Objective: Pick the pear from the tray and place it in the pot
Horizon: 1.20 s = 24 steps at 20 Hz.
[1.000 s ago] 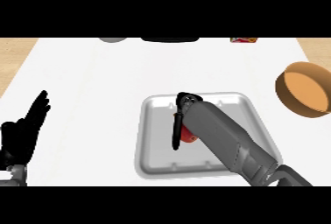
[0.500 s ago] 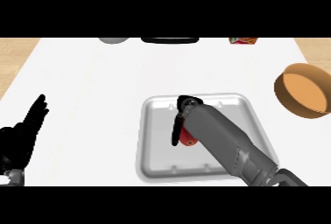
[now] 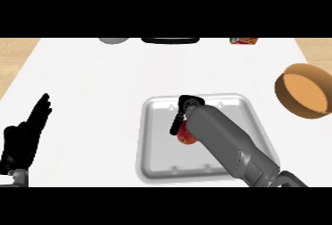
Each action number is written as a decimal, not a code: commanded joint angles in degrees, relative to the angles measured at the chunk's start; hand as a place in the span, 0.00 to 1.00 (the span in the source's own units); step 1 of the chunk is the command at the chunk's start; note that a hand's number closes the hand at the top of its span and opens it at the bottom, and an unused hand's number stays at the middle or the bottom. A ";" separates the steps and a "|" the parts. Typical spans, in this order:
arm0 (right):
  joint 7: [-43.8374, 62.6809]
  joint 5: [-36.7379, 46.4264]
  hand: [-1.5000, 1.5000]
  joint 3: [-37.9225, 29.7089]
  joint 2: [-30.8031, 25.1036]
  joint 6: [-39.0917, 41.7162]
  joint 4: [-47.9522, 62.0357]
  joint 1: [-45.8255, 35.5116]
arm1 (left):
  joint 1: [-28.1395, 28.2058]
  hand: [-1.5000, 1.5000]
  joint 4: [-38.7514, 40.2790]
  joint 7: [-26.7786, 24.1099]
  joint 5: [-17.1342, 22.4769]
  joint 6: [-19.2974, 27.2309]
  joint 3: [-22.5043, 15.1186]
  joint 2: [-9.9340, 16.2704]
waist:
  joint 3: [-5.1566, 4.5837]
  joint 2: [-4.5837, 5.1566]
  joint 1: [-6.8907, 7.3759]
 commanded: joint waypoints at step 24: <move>4.07 25.70 1.00 -12.17 -38.65 -22.32 -56.62 7.23 | 4.25 0.50 -0.55 -2.43 -0.51 -1.02 2.80 -0.53 | 0.15 0.31 -1.90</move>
